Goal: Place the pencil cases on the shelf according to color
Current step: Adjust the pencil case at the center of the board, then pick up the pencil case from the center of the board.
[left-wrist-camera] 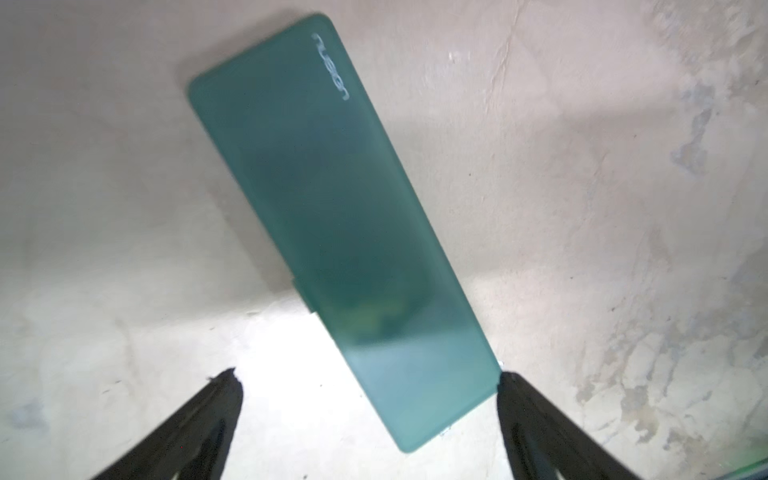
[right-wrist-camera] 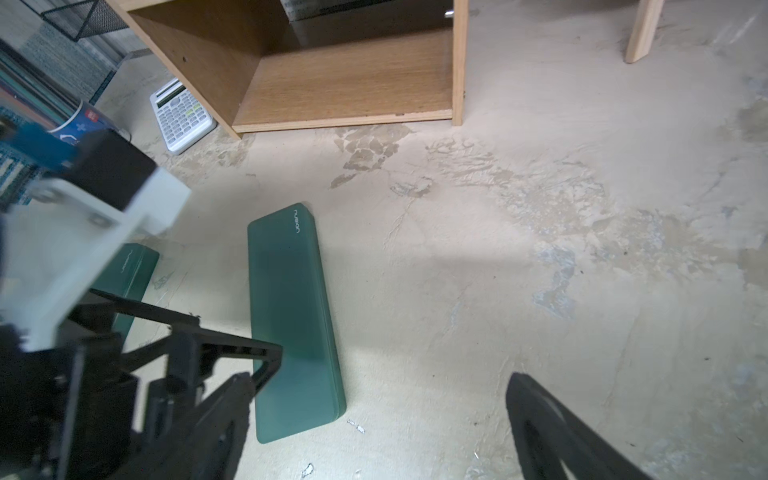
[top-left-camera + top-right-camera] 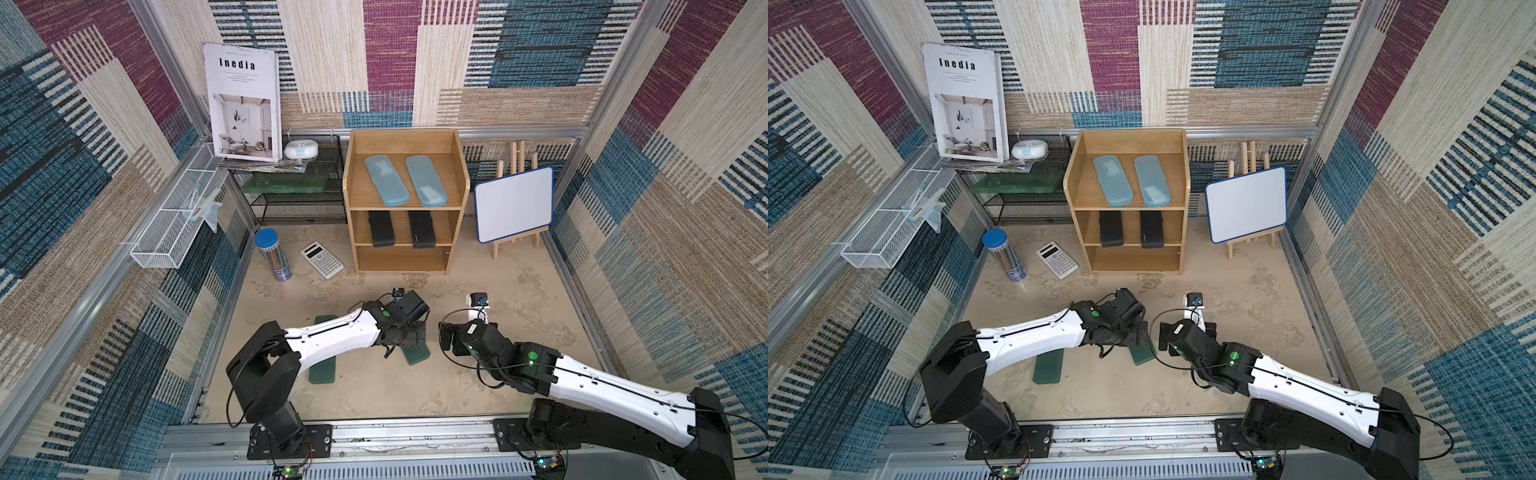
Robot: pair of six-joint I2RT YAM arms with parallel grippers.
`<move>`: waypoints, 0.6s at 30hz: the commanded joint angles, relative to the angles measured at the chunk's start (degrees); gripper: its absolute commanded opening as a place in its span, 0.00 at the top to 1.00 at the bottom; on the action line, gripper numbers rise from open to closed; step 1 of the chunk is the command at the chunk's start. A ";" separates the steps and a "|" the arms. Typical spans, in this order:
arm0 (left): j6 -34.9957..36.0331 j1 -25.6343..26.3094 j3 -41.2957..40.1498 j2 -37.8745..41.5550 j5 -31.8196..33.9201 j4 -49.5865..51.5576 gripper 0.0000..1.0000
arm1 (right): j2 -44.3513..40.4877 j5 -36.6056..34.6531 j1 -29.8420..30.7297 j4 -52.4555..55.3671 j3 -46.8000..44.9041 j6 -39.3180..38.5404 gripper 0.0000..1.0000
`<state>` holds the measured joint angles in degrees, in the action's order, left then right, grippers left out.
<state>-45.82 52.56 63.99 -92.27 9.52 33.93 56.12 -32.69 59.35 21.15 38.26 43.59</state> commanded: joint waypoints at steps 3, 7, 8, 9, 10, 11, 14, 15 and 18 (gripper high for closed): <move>1.70 -2.18 -3.97 8.03 8.81 7.95 0.01 | 12.01 4.81 -0.19 0.43 6.91 -3.07 0.00; 2.11 -6.63 -9.89 16.36 9.21 8.43 0.01 | 20.55 8.69 -0.29 -1.42 9.78 -4.84 0.00; 2.36 -8.08 -11.40 18.66 9.20 8.34 0.01 | 22.60 10.55 -0.42 -2.21 10.26 -5.48 0.00; 2.65 -9.28 -12.69 20.43 9.14 8.28 0.01 | 24.25 11.94 -0.47 -2.50 10.82 -5.93 0.00; 3.08 -10.95 -13.87 22.57 8.78 8.18 0.01 | 26.00 12.85 -0.55 -2.18 11.60 -6.00 0.00; 3.39 -12.35 -14.99 24.18 8.40 8.17 0.01 | 27.59 13.18 -0.58 -1.45 12.38 -5.94 0.00; 4.70 -16.63 -17.96 28.50 7.29 8.24 0.01 | 31.50 14.20 -0.55 0.23 14.22 -6.05 0.00; 5.17 -17.92 -18.70 29.73 7.29 8.38 0.01 | 32.23 15.51 -0.56 0.04 14.36 -6.68 0.00; 6.04 -21.87 -20.69 31.91 6.87 8.46 0.01 | 33.82 17.99 -0.55 -0.12 14.31 -7.72 0.01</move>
<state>-41.54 32.82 44.29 -61.54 16.71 41.67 89.08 -17.93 58.81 20.23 52.27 37.36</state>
